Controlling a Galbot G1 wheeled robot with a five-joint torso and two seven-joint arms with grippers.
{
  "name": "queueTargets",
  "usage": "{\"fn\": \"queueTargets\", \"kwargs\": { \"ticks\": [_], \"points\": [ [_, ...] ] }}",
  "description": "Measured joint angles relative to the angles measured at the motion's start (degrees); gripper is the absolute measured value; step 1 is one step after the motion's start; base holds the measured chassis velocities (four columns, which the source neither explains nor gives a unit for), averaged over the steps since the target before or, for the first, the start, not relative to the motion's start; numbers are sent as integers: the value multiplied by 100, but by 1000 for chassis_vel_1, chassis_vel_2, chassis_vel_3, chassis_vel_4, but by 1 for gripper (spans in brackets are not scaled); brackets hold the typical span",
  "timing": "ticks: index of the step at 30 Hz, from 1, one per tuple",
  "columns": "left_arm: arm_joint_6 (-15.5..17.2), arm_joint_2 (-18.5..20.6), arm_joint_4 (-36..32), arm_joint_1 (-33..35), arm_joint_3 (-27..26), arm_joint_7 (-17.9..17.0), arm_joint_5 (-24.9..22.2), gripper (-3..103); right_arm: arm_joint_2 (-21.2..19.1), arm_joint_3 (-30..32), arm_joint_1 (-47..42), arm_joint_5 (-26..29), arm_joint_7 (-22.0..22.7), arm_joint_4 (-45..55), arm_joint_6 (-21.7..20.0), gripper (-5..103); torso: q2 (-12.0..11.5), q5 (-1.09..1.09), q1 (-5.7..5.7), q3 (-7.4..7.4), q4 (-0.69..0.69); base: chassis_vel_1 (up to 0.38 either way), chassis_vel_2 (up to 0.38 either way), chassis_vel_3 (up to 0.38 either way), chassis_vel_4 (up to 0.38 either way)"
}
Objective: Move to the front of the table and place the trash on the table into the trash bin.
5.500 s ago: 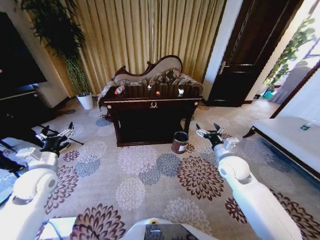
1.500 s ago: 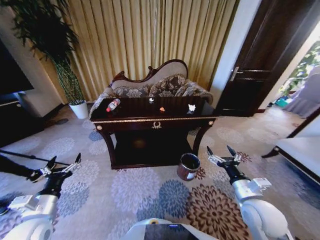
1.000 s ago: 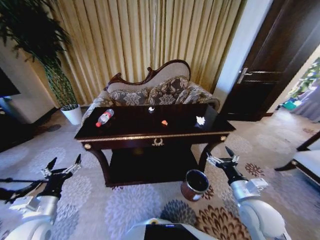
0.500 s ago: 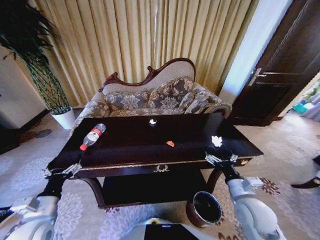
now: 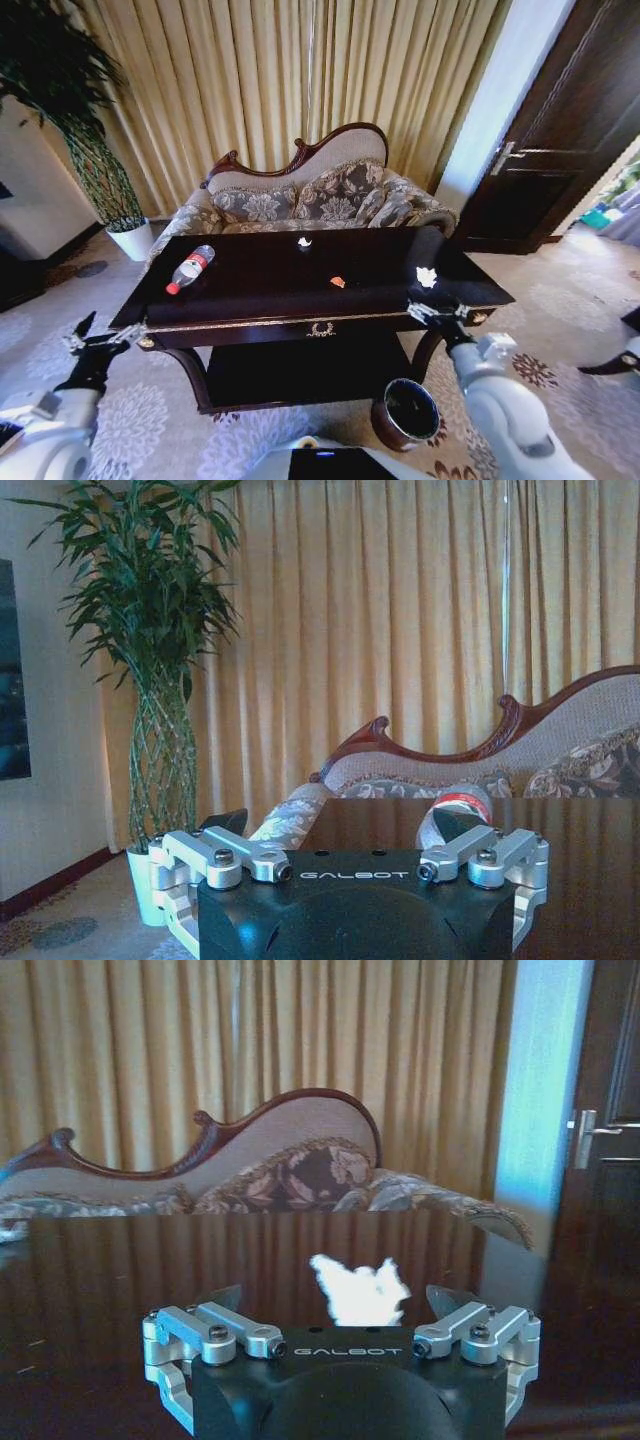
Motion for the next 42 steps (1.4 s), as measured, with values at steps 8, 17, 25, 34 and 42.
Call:
{"fn": "queueTargets", "kwargs": {
  "ticks": [8, 17, 25, 34, 42],
  "points": [
    [132, -38, -9, -49, 135, -19, 72, 100, -325, 39, 438, 433, 186, -321, -341, 100, 2, 1, -4, -2, 0, 0, 0, 0, 0],
    [183, -157, 44, -137, 426, -24, 323, 100, -625, -302, 1041, 1054, 536, -501, -922, 100, 2, -1, -4, -2, 0, 0, 0, 0, 0],
    [237, -158, 55, -133, 455, -27, 340, 100, -785, -529, 1435, 1226, 788, -884, -1145, 100, 2, 0, -4, -1, 0, 0, 0, 0, 0],
    [238, -194, 80, -131, 517, -23, 364, 100, -854, -526, 1477, 1370, 1031, -959, -1274, 100, 2, 0, -4, -2, -1, 0, 0, 0, 0],
    [243, -221, 88, -134, 613, -23, 471, 100, -874, -669, 1511, 1399, 1047, -1031, -1239, 100, 2, 0, -3, -2, 0, 0, 0, 0, 0]
  ]
}}
